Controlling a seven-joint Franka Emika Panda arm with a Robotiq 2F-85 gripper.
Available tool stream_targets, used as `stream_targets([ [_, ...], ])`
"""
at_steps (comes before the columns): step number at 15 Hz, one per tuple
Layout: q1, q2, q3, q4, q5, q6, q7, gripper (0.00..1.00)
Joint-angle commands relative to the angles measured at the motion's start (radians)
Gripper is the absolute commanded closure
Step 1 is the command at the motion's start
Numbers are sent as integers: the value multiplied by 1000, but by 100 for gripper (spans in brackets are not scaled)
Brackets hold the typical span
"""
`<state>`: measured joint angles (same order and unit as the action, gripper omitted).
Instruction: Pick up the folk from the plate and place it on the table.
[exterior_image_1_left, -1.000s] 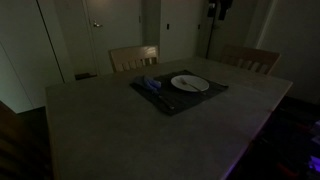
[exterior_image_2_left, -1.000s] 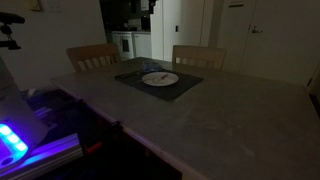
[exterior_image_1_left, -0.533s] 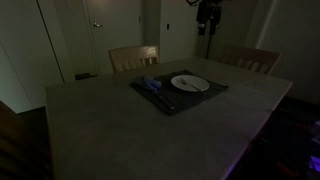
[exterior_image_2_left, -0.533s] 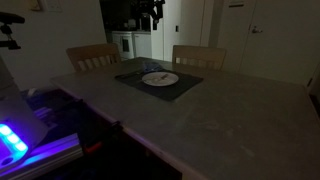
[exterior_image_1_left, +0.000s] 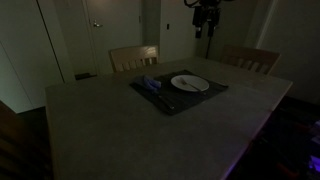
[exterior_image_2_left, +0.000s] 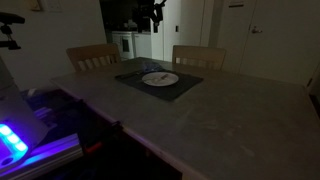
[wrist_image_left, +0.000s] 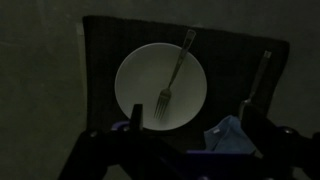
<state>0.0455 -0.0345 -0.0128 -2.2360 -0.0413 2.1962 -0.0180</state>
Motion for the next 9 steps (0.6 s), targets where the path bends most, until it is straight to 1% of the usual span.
stream_targets([
  [1, -14, 89, 14, -6, -89, 118, 144, 0],
  [4, -12, 161, -1, 0, -159, 194, 272, 0],
  [5, -11, 190, -6, 7, -167, 206, 286, 0],
  [9, -3, 283, -4, 15, -124, 250, 269, 0],
])
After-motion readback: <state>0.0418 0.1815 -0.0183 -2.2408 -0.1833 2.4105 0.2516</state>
